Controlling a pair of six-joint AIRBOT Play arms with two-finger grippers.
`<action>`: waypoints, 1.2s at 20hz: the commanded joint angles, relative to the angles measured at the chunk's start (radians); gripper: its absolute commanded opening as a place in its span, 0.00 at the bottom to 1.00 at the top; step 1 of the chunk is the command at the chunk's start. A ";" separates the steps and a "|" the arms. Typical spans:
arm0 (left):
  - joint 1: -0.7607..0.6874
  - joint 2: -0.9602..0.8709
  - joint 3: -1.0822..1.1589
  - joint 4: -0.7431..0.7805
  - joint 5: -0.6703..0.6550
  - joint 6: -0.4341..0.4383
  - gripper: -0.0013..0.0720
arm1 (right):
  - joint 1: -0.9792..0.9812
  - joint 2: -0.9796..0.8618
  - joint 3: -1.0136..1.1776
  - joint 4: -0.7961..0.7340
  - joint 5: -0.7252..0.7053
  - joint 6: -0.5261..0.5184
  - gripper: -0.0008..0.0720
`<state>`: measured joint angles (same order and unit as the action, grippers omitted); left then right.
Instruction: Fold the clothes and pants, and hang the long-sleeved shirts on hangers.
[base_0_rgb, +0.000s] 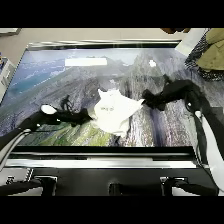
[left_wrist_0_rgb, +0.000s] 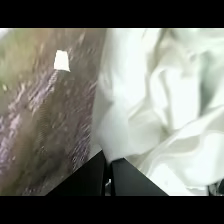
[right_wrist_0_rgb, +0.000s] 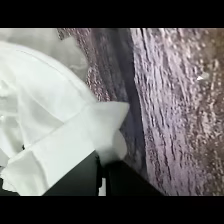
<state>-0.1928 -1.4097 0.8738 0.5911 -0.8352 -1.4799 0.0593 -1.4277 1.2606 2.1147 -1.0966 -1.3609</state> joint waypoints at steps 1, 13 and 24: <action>0.130 0.147 0.050 0.086 -0.040 -0.006 0.03 | -0.001 0.152 0.040 -0.154 0.058 0.000 0.06; 0.500 0.870 0.350 0.261 -0.066 -0.025 0.03 | -0.001 0.826 0.174 -0.378 0.217 -0.032 0.06; 0.558 0.874 0.295 0.379 -0.195 -0.200 0.03 | -0.001 0.746 0.174 -0.469 0.069 0.285 0.06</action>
<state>0.3649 -0.4671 1.1973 0.9794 -0.9421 -1.6794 0.0589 -0.5812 1.4342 1.6547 -0.9340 -1.1702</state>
